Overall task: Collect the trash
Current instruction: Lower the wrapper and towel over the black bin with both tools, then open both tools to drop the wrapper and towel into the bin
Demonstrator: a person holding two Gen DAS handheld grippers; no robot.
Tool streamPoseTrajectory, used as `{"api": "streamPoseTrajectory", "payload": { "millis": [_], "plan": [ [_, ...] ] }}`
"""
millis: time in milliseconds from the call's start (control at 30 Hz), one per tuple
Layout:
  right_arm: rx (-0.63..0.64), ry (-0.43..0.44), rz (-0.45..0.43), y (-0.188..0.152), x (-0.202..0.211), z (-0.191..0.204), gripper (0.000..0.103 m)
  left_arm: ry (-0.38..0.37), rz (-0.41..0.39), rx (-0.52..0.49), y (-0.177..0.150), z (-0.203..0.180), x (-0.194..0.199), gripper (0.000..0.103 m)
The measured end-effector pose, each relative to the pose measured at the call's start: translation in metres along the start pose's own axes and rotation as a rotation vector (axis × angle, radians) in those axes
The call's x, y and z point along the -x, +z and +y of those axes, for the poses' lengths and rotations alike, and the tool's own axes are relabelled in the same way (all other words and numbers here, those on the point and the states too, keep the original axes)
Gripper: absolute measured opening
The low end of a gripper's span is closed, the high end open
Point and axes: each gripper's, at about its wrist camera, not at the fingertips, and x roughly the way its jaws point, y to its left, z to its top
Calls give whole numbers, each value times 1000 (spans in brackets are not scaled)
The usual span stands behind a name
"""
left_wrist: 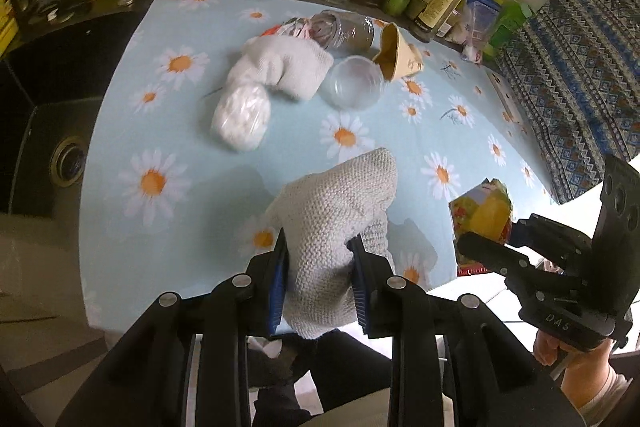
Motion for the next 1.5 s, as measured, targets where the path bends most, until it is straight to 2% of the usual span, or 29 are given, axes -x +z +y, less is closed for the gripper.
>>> {"api": "streamPoseTrajectory", "payload": {
  "millis": [367,700,1133,1500],
  "plan": [
    [30,33,24,-29,-2,44,31,-9,7,61,-57,24,21,26],
    [47,74,89,-60,-20,75,31,-18,33,121,-101,46,27,26],
    [18,93,230,-100,-63,86,31,-4,187,190,-156,72,-17,26],
    [1,99,312,-117,-95,86,31,9,263,217,-177,84,-47,27]
  ]
}}
